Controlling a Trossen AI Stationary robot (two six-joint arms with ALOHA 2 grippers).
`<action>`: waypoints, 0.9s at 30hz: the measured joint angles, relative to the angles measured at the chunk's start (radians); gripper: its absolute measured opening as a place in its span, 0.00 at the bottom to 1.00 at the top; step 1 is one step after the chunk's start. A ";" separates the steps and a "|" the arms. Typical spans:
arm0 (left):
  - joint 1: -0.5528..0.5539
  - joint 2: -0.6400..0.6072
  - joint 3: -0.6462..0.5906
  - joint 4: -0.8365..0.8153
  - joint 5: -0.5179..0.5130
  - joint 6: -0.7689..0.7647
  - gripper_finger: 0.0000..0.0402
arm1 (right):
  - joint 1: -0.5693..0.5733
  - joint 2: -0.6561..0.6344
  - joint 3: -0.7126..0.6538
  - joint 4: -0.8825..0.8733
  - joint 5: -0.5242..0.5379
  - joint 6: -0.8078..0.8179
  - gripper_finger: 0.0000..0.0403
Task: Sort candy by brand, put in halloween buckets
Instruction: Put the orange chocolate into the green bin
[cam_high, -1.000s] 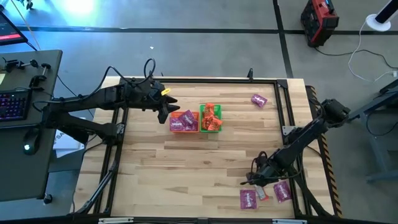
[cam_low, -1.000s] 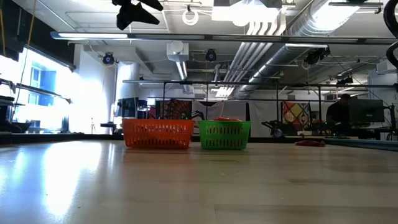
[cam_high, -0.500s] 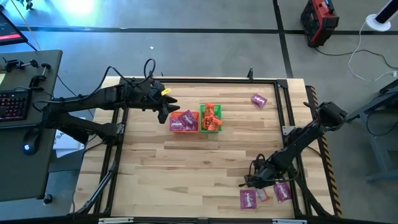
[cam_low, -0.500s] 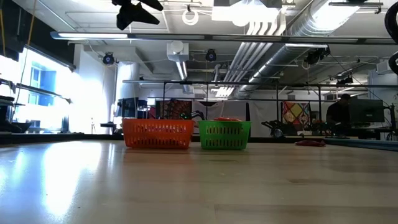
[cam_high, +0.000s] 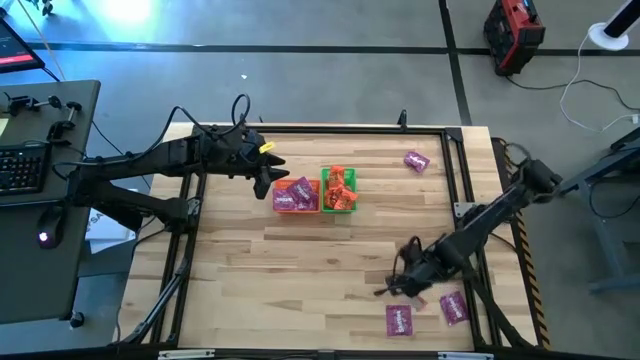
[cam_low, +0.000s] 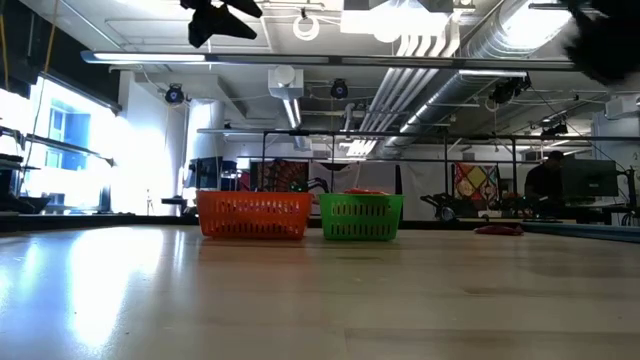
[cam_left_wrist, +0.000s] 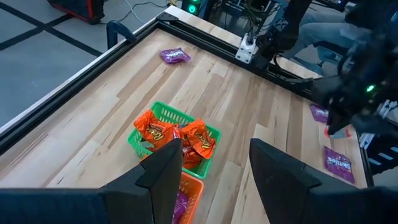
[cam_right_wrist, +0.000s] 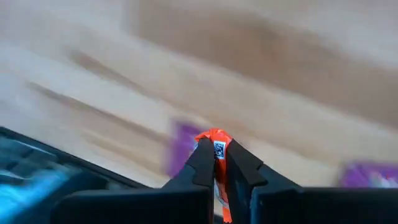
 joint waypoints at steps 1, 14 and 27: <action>0.000 0.000 0.000 0.000 -0.002 0.000 0.45 | -0.022 -0.008 0.038 -0.036 0.056 -0.022 0.01; -0.002 0.000 0.000 0.000 0.005 -0.007 0.45 | -0.508 0.048 0.187 0.320 0.481 -0.826 0.02; -0.002 0.000 0.000 0.000 0.008 -0.009 0.45 | -0.772 0.179 0.186 0.466 0.273 -0.999 0.18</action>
